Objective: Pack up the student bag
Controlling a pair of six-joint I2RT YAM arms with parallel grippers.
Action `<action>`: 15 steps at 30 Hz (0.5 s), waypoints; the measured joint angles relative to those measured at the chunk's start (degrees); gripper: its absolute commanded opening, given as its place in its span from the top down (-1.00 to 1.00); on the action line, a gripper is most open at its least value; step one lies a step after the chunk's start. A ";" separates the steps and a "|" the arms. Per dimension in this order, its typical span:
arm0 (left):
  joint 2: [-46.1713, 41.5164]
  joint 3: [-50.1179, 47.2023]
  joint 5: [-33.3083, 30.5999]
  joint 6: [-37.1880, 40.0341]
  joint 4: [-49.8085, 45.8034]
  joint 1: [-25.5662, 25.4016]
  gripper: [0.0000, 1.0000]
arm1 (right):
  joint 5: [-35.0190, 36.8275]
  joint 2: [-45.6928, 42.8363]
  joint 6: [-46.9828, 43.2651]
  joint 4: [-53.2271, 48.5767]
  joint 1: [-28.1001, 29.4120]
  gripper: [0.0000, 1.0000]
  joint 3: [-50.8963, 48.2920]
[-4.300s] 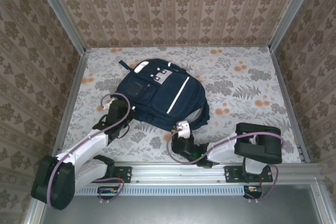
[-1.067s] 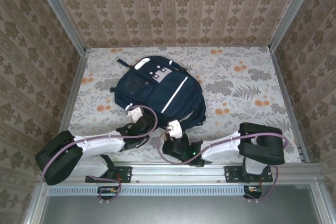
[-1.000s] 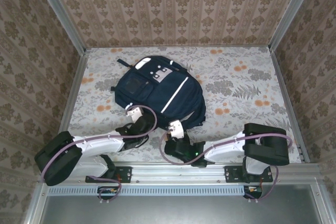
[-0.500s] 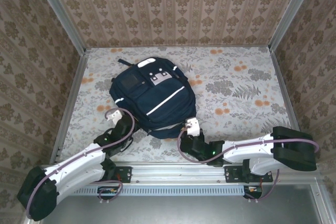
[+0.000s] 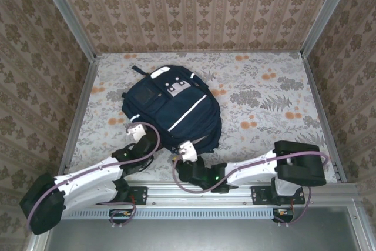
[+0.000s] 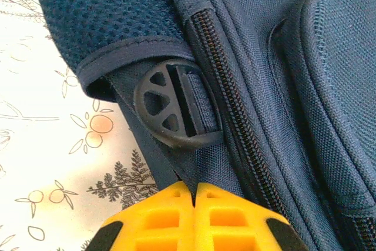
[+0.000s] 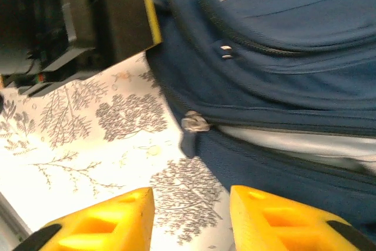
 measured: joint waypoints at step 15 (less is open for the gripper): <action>1.25 1.95 -0.81 -0.02 -1.27 -1.44 1.00 | 4.90 11.43 5.79 -3.50 -1.81 0.15 8.90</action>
